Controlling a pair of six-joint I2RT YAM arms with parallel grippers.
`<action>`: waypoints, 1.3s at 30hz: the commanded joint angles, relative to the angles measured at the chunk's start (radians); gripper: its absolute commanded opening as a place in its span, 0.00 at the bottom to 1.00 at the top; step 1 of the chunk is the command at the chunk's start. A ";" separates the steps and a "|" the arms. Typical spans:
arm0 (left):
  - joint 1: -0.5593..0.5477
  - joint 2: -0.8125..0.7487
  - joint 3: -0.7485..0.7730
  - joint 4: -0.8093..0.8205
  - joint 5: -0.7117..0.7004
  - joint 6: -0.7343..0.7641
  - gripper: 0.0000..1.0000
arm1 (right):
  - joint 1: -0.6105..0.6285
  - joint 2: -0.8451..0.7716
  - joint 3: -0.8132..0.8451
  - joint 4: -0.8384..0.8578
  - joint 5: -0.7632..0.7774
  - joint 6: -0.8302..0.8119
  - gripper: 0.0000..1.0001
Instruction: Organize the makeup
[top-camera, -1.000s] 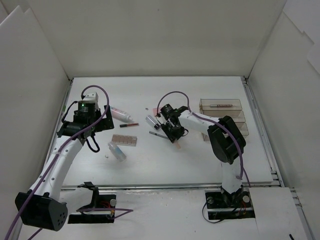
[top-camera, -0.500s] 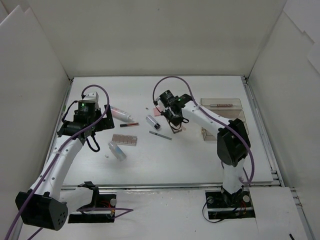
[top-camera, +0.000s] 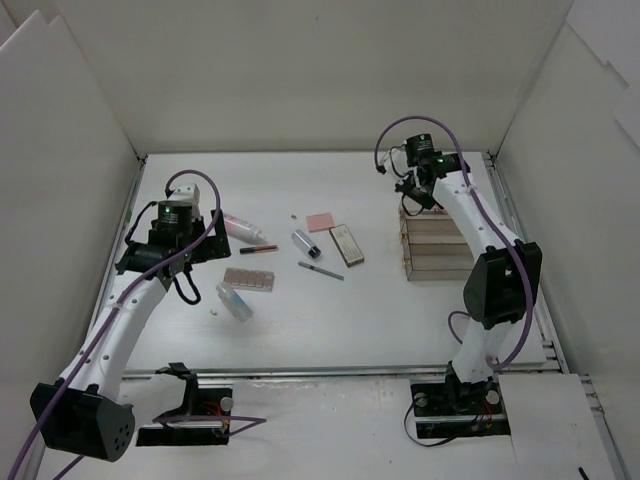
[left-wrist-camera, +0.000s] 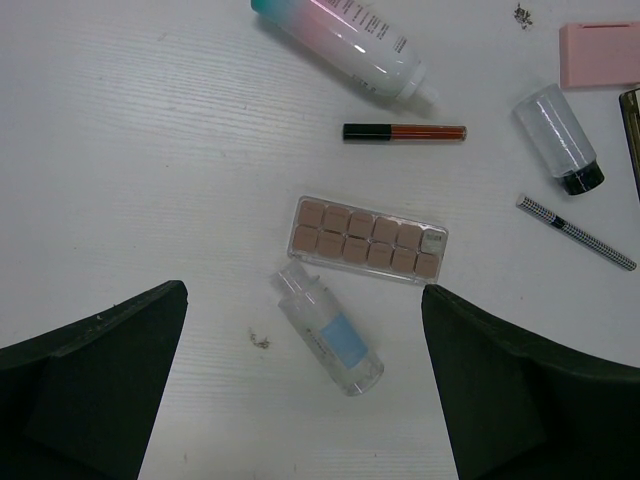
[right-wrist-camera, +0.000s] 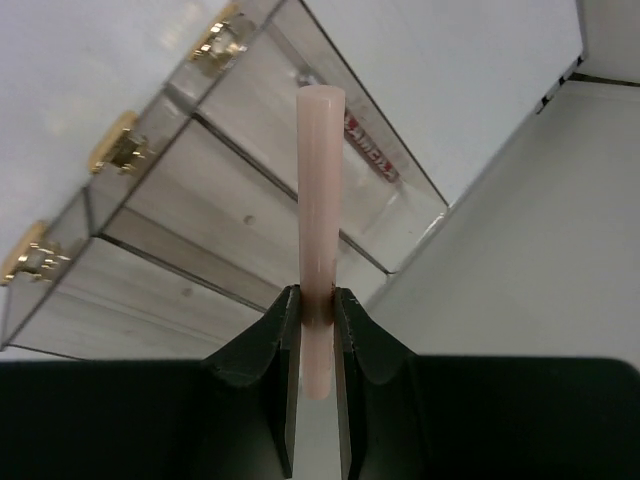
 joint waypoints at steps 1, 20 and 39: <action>-0.004 -0.024 0.011 0.049 0.000 -0.001 0.99 | -0.039 0.033 0.086 0.003 0.010 -0.152 0.00; -0.004 0.024 0.065 0.016 -0.059 0.015 0.99 | -0.098 0.202 -0.009 0.274 0.174 -0.308 0.03; -0.004 0.050 0.065 0.020 -0.066 0.000 0.99 | -0.098 0.179 -0.138 0.380 0.132 -0.413 0.07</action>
